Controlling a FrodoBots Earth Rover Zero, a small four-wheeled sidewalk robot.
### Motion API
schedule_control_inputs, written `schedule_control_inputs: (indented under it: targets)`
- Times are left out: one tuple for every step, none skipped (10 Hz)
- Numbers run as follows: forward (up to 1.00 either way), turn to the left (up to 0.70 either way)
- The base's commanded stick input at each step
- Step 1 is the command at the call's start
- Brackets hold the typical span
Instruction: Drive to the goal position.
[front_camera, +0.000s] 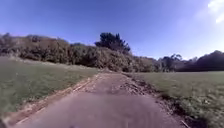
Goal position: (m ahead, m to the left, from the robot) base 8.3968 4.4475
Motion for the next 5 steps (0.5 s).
schedule_control_inputs:
  targets:
    - [0.85, 0.0]
    - [0.85, 0.0]
    - [0.85, 0.0]
    - [0.85, 0.0]
    - [0.85, 0.0]
